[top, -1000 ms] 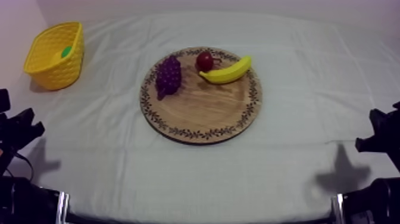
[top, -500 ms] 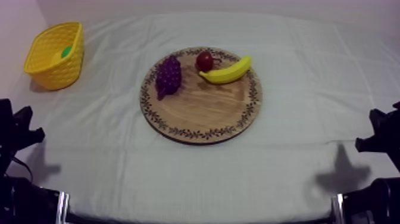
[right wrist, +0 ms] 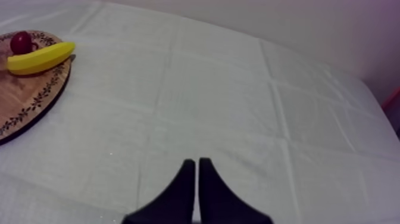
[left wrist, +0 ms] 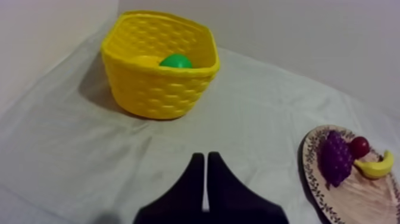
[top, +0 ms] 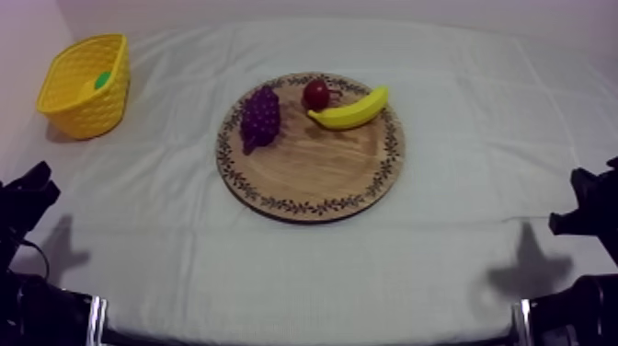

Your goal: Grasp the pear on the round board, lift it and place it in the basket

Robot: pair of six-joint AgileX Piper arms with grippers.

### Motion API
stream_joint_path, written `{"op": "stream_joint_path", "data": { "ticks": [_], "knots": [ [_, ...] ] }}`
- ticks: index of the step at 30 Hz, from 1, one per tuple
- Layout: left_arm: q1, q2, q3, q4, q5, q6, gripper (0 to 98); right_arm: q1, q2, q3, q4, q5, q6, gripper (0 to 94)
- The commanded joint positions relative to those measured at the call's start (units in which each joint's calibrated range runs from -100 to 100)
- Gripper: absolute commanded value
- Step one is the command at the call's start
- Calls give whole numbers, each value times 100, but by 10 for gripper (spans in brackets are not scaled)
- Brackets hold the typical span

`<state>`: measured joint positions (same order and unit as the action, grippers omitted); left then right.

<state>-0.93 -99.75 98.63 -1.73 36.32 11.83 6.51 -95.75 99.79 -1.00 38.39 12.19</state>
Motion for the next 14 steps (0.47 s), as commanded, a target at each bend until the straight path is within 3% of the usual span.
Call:
{"op": "stream_joint_path", "data": {
  "ticks": [1, 14],
  "knots": [
    [2, 1, 3, 0, -2, 46, 0, 0, -1, -1, 0, 0, 0, 3],
    [2, 1, 3, 0, -2, 9, 0, 0, -1, -1, 0, 0, -1, 3]
  ]
}}
